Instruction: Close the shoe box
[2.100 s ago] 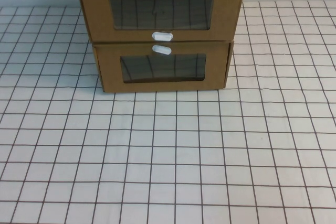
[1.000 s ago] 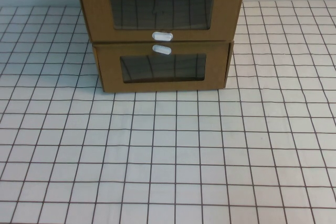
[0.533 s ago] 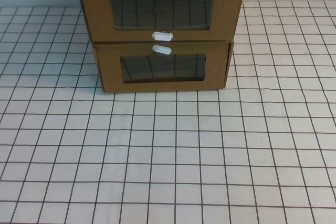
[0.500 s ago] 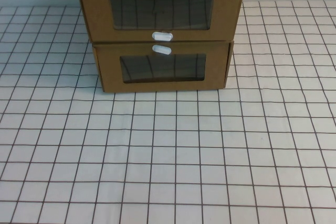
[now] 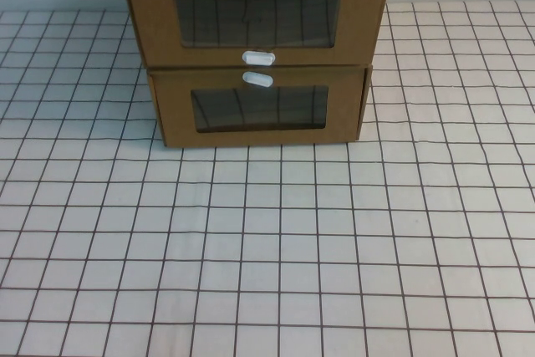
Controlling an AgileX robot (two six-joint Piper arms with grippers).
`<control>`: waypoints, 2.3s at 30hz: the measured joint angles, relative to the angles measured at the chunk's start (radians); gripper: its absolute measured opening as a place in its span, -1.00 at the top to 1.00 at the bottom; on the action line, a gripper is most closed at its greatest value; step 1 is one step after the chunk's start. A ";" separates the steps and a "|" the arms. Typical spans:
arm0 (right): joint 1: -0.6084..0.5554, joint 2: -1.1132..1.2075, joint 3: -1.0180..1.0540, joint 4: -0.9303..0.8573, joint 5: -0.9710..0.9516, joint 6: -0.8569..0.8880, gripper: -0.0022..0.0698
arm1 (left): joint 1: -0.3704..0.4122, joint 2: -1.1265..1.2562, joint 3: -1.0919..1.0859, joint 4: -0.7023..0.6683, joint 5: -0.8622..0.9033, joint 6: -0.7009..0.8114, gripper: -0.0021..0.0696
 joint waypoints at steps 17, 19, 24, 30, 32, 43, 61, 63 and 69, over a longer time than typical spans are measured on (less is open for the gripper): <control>0.000 0.000 0.000 0.000 0.000 0.000 0.97 | 0.000 -0.002 0.000 0.004 0.000 0.000 0.96; 0.000 0.000 0.000 0.000 0.000 0.000 0.97 | 0.000 -0.002 0.000 0.004 0.000 0.000 0.96; -0.002 0.000 0.000 0.000 0.000 0.000 0.97 | 0.000 -0.002 0.000 0.004 0.000 0.000 0.96; -0.101 -0.002 0.000 0.002 0.000 0.000 0.97 | 0.000 -0.002 0.000 0.004 0.000 0.000 0.96; -0.155 -0.002 0.000 0.002 0.000 0.000 0.97 | 0.000 -0.002 0.000 0.004 0.000 0.000 0.96; -0.296 -0.006 0.002 0.002 -0.021 0.000 0.98 | 0.000 -0.002 0.000 0.004 0.000 0.000 0.96; -0.417 -0.075 0.399 0.002 -0.305 0.000 0.98 | 0.000 -0.002 0.000 0.005 0.002 0.000 0.96; -0.419 -0.075 0.399 0.002 -0.248 0.000 0.98 | 0.000 -0.002 0.000 0.005 0.002 0.000 0.96; -0.421 -0.075 0.399 0.004 -0.191 0.013 0.98 | 0.000 -0.002 0.000 0.006 0.002 0.000 0.96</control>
